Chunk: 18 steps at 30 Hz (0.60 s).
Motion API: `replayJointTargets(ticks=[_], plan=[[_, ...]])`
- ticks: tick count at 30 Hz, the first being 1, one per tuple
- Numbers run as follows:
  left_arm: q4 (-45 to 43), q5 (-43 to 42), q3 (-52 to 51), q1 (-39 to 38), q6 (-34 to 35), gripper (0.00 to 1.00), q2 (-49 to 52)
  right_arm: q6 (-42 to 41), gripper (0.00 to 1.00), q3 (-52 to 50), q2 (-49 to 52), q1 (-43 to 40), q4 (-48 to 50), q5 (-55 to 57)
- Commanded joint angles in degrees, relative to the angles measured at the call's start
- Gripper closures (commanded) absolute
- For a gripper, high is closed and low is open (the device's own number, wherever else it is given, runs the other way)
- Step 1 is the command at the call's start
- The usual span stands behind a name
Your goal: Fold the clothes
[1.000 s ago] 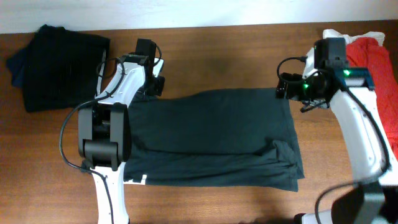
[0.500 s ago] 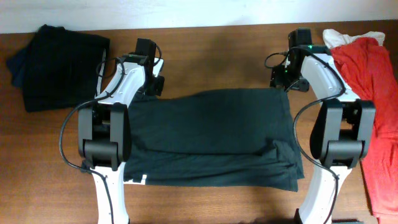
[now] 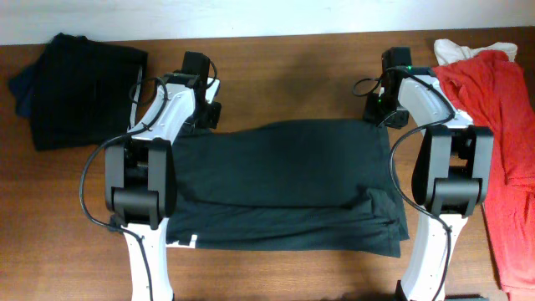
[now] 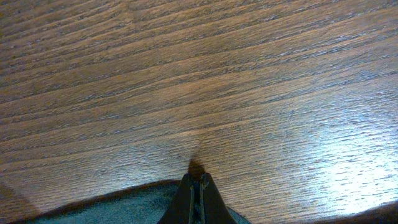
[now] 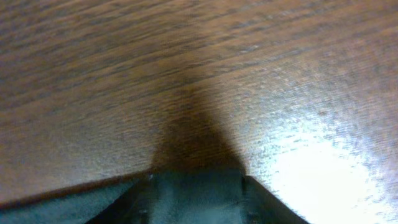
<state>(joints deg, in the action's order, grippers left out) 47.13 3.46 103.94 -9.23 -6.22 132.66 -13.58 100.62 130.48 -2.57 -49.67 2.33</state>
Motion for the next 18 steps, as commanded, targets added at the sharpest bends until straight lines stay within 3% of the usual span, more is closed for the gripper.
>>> replayJointTargets(ticks=[1, 3, 5, 10, 16, 18], plan=[[-0.22, 0.22, 0.35, 0.24, 0.63, 0.99, 1.84, -0.63, 0.72, 0.92, 1.49, 0.28, -0.46, 0.76], [0.02, 0.22, 0.37, 0.2, 0.63, 0.99, 1.79, -0.66, 0.89, 0.92, 1.49, 0.24, -0.72, 0.76], [2.23, 0.22, 1.7, 0.02, 0.63, 0.99, 1.62, -0.66, 0.96, 0.98, 1.44, 0.2, -1.73, 0.81], [10.84, 0.22, 8.9, 0.02, 4.31, 0.99, -3.32, -3.48, 0.96, 5.01, 1.36, -1.68, -7.74, 0.92], [20.85, 1.16, 9.44, 0.42, 10.64, 0.99, -13.66, -3.43, 0.96, 14.16, 1.33, -4.24, -21.14, 0.96], [26.14, 4.85, 9.44, 0.94, 15.32, 1.0, -16.9, -3.43, 0.96, 15.56, 1.25, -4.28, -23.91, 0.96]])
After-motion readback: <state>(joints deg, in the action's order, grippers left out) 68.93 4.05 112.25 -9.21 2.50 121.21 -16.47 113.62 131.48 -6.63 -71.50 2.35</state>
